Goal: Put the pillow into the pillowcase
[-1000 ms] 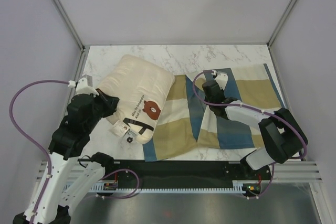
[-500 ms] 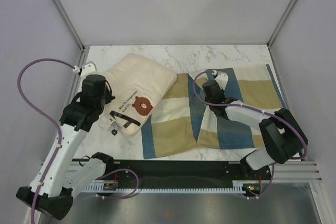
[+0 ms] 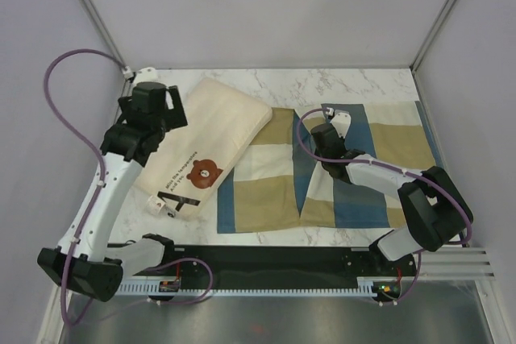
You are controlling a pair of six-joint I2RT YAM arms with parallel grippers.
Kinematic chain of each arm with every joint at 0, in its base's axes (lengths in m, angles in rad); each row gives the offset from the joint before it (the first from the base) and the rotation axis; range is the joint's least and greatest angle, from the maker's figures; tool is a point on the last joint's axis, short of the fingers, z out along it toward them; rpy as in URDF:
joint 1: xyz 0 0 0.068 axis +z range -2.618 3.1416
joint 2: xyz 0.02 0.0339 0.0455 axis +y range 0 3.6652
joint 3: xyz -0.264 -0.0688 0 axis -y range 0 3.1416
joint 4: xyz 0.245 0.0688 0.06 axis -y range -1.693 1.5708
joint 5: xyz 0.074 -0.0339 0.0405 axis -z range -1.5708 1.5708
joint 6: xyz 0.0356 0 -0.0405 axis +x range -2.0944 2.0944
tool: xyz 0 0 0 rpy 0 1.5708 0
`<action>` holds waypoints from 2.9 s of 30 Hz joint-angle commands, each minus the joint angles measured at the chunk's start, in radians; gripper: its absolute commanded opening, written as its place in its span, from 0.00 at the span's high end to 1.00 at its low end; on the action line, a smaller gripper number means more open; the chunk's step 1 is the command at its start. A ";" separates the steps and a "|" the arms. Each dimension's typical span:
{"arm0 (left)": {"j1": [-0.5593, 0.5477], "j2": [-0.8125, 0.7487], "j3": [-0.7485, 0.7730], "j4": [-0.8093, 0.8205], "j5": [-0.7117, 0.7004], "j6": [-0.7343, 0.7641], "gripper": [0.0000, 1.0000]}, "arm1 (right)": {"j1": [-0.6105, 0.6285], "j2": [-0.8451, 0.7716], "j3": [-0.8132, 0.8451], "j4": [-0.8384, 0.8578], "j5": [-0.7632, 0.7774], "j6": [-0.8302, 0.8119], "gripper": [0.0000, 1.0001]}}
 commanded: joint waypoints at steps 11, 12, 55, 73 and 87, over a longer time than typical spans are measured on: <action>-0.272 0.539 0.281 -0.012 0.034 0.240 0.00 | -0.008 -0.036 -0.010 0.030 0.003 0.009 1.00; -0.293 0.565 0.303 -0.012 0.049 0.251 0.00 | -0.007 -0.032 -0.010 0.030 0.003 0.010 1.00; -0.370 0.585 0.331 0.235 -0.153 0.543 0.98 | -0.021 -0.039 -0.021 0.050 -0.026 0.004 1.00; -0.790 0.090 -0.264 0.565 -0.116 0.927 0.98 | -0.028 -0.064 -0.030 0.056 -0.045 0.006 1.00; -0.924 0.135 -0.393 0.736 0.055 0.909 0.98 | -0.107 -0.043 0.126 -0.076 -0.273 0.004 1.00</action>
